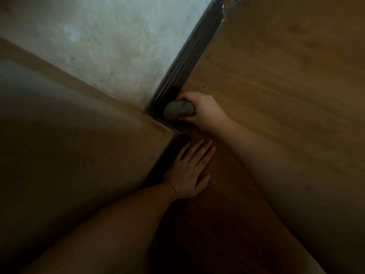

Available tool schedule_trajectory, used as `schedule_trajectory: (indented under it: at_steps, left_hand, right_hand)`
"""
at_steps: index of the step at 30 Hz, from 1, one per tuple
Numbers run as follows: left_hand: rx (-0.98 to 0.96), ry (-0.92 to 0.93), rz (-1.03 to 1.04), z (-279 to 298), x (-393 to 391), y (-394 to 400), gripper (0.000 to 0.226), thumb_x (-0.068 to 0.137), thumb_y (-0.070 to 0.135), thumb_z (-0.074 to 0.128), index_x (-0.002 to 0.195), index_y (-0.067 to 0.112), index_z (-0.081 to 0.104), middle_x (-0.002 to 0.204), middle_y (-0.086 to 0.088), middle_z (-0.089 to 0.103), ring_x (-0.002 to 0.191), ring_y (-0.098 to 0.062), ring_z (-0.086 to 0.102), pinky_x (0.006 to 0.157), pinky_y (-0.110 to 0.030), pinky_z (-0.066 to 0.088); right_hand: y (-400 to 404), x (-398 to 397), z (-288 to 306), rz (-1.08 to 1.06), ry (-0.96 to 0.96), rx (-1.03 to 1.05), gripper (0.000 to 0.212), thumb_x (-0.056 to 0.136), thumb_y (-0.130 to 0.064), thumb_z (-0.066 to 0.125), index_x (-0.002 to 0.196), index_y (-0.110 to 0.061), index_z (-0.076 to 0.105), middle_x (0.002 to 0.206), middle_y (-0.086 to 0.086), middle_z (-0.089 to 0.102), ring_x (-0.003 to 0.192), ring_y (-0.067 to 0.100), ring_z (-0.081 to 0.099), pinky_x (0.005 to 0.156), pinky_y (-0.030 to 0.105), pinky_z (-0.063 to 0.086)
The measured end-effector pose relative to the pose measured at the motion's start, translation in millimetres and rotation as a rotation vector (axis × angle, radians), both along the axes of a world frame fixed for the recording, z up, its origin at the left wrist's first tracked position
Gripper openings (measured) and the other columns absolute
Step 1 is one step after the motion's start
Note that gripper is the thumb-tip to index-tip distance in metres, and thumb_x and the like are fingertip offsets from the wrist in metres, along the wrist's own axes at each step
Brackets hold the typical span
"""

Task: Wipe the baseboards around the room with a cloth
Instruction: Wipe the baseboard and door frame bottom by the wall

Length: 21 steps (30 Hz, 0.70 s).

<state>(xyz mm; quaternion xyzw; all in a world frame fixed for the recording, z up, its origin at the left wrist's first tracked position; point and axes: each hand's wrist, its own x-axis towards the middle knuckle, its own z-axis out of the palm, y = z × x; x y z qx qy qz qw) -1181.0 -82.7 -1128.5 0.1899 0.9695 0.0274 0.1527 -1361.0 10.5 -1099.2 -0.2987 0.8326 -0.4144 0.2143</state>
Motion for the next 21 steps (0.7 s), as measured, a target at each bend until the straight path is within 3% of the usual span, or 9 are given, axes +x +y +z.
schedule_trajectory:
  at_steps: [2,6,12,18,21]
  left_hand:
    - [0.000,0.004,-0.004,1.1,-0.4,-0.2,0.077,0.094,0.050,0.038,0.159,0.015,0.013,0.166,-0.007,0.012,0.153,-0.026,0.008,0.122,-0.047,0.008]
    - [0.006,0.004,-0.005,2.1,0.3,-1.1,0.078,0.095,0.050,0.039,0.159,0.015,0.012,0.167,-0.005,0.008,0.154,-0.024,0.003,0.123,-0.045,0.003]
    - [-0.002,-0.030,-0.006,4.3,-1.4,-1.9,0.079,0.096,0.050,0.040,0.160,0.015,0.009,0.168,-0.004,0.001,0.154,-0.022,-0.006,0.123,-0.045,-0.003]
    - [-0.009,-0.044,0.003,5.9,-1.5,-0.1,0.081,0.096,0.050,0.041,0.160,0.016,0.005,0.168,-0.003,-0.003,0.154,-0.021,-0.008,0.123,-0.045,-0.003]
    - [-0.013,-0.051,0.009,6.4,-0.8,-0.2,0.083,0.095,0.051,0.042,0.160,0.016,0.004,0.168,-0.004,-0.003,0.154,-0.023,-0.007,0.123,-0.046,-0.001]
  right_hand:
    - [-4.0,-4.5,-3.2,-0.042,0.007,-0.013,0.049,0.077,-0.024,0.082,0.122,-0.017,0.063,0.120,0.004,0.065,0.113,0.021,0.059,0.092,0.026,0.042]
    - [-3.3,-21.1,-0.9,-0.079,-0.032,-0.032,0.047,0.078,-0.022,0.082,0.121,-0.017,0.064,0.119,0.003,0.066,0.111,0.016,0.059,0.090,0.019,0.040]
    - [9.8,-87.9,12.4,0.017,0.061,0.141,0.049,0.080,-0.025,0.079,0.126,-0.020,0.062,0.125,0.006,0.064,0.116,0.022,0.059,0.091,0.024,0.039]
    - [47.8,-164.6,25.0,-0.476,0.078,0.265,0.063,0.079,-0.043,0.079,0.130,-0.013,0.057,0.130,0.013,0.059,0.120,0.031,0.054,0.094,0.032,0.042]
    - [59.7,-169.0,29.9,-0.505,0.070,0.257,0.064,0.079,-0.045,0.078,0.129,-0.012,0.056,0.130,0.013,0.059,0.120,0.031,0.053,0.096,0.034,0.043]
